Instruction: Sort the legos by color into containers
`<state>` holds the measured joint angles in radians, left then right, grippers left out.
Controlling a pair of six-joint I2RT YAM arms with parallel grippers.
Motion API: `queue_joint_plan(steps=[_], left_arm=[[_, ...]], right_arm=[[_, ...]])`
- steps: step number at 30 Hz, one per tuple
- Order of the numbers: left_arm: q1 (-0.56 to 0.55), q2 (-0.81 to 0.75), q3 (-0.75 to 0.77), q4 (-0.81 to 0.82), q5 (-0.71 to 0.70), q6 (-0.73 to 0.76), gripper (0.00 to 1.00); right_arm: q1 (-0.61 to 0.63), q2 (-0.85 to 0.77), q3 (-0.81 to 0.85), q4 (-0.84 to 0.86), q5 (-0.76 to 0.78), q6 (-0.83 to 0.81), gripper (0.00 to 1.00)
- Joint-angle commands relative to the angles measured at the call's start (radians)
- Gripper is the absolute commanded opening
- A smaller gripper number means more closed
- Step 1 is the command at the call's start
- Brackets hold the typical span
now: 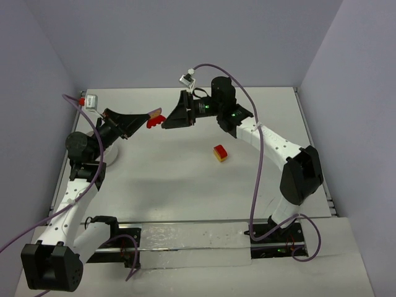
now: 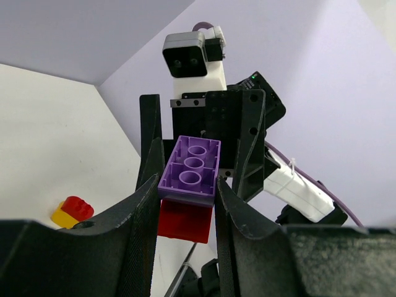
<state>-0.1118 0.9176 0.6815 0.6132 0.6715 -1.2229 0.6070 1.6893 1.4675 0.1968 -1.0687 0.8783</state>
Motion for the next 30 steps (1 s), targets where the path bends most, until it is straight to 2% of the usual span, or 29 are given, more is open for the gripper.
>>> queue_joint_plan(steps=[1,7,12,25,30], left_arm=[[0.006,-0.01,0.04,0.057,-0.024,-0.039,0.0],[0.006,-0.01,0.03,0.056,-0.026,-0.035,0.0],[0.006,-0.009,0.027,0.054,-0.029,-0.035,0.0],[0.004,-0.011,0.012,0.051,-0.023,-0.046,0.0],[0.004,-0.014,0.001,0.047,-0.023,-0.044,0.0]], right_arm=[[0.023,0.002,0.068,0.047,0.024,0.004,0.89],[0.028,0.019,0.077,0.093,0.021,0.037,0.83],[0.036,0.03,0.089,0.108,0.027,0.044,0.68],[0.036,0.054,0.105,0.113,0.039,0.045,0.63],[0.036,0.06,0.11,0.127,0.028,0.055,0.56]])
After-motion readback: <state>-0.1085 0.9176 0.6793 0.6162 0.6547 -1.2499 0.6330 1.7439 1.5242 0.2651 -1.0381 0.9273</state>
